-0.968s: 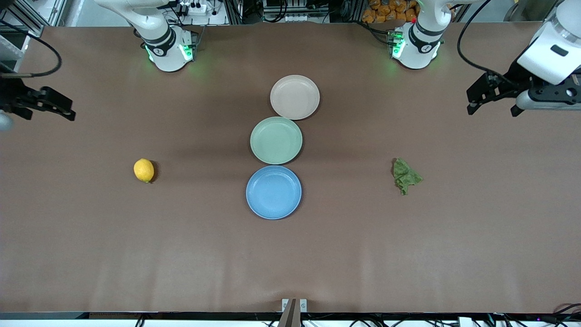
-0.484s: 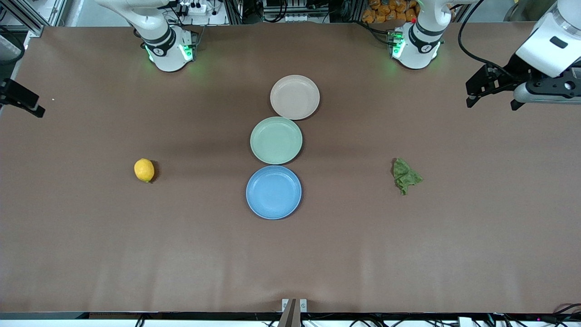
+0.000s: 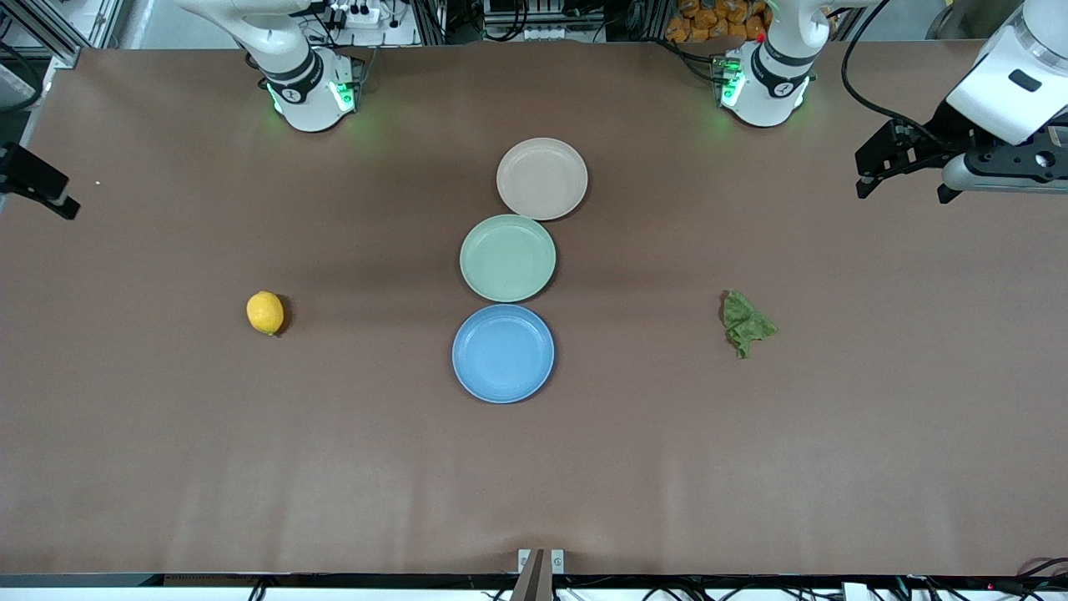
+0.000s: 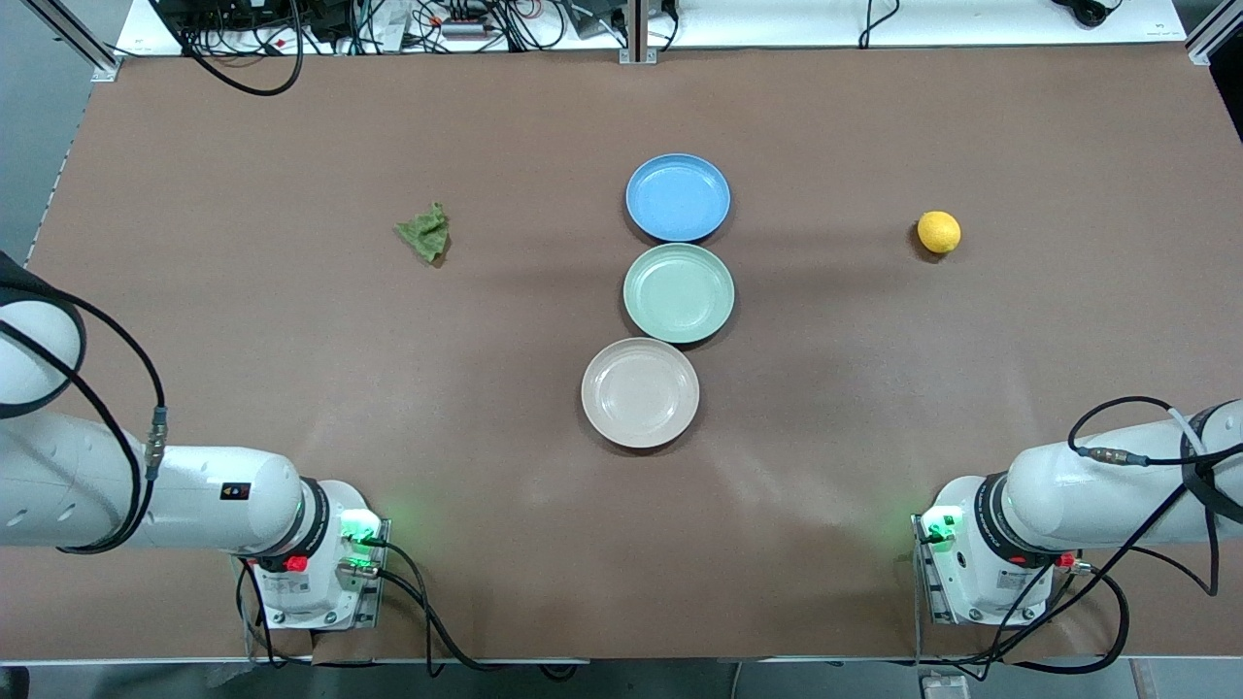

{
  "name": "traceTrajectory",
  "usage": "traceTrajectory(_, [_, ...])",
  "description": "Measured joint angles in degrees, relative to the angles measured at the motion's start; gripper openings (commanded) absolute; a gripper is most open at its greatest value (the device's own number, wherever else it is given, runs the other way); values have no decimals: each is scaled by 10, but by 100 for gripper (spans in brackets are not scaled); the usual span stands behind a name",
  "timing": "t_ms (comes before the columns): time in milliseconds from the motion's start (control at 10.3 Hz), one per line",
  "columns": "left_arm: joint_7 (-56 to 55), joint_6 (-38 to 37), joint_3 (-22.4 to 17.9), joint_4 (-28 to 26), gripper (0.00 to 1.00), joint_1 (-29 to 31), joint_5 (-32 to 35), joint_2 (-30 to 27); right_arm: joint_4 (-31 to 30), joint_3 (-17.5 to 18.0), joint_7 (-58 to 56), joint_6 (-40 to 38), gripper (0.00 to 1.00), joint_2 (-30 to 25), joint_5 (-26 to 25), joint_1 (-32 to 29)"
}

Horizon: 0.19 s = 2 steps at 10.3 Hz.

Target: Pick lemon and lettuce from blue and beige plates

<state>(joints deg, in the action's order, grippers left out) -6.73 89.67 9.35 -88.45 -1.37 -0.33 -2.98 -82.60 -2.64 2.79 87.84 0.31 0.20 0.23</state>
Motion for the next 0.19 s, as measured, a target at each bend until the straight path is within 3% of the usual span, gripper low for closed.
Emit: traceTrajectory(194, [0,0,0,1,100,0,0,0,-7,2,0,15,100,3,0,16])
